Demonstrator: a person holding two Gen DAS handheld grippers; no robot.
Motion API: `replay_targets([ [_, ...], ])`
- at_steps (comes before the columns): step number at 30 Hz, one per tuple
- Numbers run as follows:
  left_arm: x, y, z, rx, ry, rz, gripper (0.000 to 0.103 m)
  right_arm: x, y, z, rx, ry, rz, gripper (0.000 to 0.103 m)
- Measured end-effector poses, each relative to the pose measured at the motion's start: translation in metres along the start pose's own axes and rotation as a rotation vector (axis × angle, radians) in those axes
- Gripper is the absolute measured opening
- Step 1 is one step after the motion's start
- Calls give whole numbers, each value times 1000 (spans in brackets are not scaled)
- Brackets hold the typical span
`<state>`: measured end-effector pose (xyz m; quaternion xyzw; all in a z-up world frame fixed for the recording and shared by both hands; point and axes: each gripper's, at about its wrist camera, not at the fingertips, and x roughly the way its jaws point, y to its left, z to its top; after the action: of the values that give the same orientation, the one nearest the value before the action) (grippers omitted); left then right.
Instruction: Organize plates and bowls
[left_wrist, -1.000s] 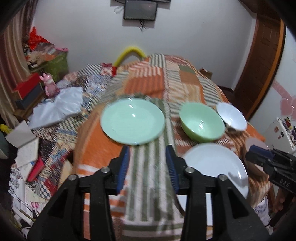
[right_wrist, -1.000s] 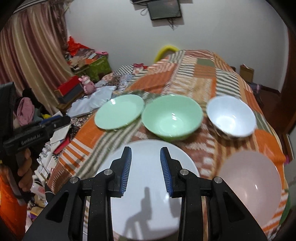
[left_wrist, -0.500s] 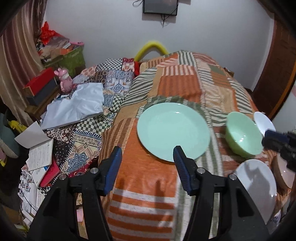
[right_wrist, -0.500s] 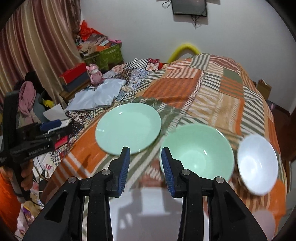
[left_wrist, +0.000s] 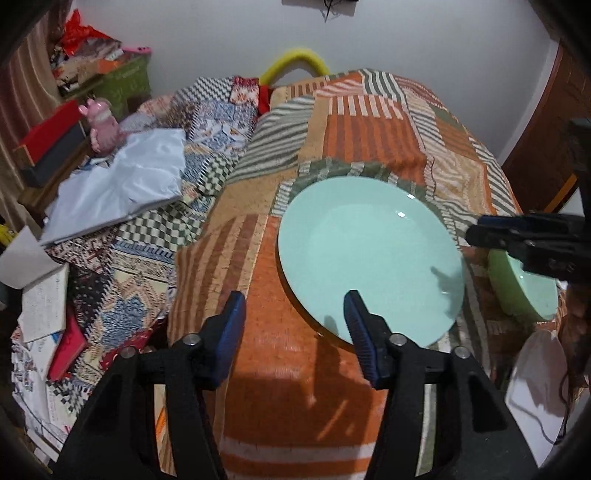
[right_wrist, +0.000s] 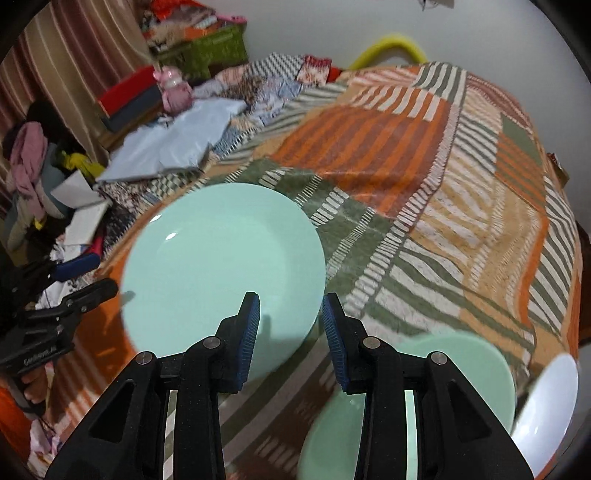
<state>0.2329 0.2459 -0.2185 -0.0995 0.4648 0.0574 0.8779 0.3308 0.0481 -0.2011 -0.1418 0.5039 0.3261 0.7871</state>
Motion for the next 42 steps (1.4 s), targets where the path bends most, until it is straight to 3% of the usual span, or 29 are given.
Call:
replay_targets([
  [5, 20, -1, 0, 17, 35, -33, 31, 26, -13, 17, 44, 80, -18, 32],
  [9, 28, -3, 1, 27, 37, -57, 24, 33, -15, 20, 53, 108, -16, 29],
  [11, 30, -3, 1, 23, 37, -63, 24, 37, -11, 18, 50, 135, 4, 23],
  [15, 30, -1, 1, 16, 35, -72, 23, 35, -2, 13, 18, 125, -22, 23],
  [26, -1, 19, -30, -10, 53, 6, 23, 11, 39, -24, -58, 133, 55, 23],
  [33, -23, 27, -55, -20, 65, 26, 23, -1, 49, -54, -31, 139, 120, 23],
  [42, -23, 29, -68, -55, 70, -22, 24, 7, 47, -64, 61, 114, 153, 23],
])
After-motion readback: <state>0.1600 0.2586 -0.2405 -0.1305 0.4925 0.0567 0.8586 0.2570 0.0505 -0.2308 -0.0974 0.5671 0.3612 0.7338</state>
